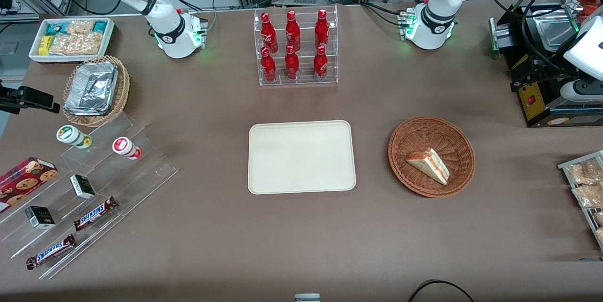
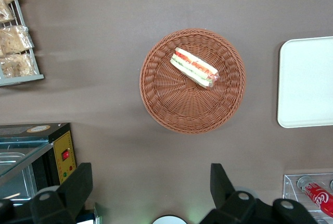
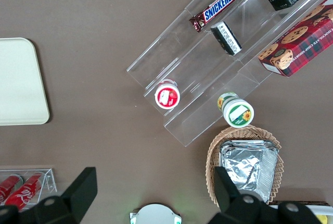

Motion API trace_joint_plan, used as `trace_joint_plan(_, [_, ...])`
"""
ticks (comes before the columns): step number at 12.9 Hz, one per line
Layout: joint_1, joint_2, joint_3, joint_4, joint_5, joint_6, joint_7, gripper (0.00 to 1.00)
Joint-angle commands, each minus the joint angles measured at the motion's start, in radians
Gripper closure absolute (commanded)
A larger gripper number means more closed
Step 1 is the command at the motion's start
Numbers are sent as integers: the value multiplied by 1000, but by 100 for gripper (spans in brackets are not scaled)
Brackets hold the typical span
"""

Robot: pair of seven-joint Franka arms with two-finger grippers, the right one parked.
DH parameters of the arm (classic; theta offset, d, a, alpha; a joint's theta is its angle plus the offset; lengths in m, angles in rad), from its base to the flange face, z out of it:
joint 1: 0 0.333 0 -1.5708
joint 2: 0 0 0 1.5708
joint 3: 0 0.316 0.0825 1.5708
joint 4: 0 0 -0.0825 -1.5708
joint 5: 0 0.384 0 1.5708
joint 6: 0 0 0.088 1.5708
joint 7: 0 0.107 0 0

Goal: Place sandwich from basket to tray

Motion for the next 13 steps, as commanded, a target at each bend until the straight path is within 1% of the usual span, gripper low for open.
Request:
trace_joint_plan(1, [7, -3, -6, -3, -10, -7, 6, 0])
trace_joint_plan(3, [7, 8, -6, -14, -3, 3, 6, 0])
trace_joint_plan(5, [2, 21, -12, -54, -1, 51, -14, 0])
trace_joint_plan(7, [1, 22, -30, -135, -1, 136, -81, 0])
trace_joint_plan(9, [1, 15, -47, -256, 0, 274, -140, 0])
trace_joint_plan(11, [1, 14, -52, -386, 0, 469, -320, 0])
trace_joint_plan(13, [1, 20, -75, -492, 0, 625, -515, 0])
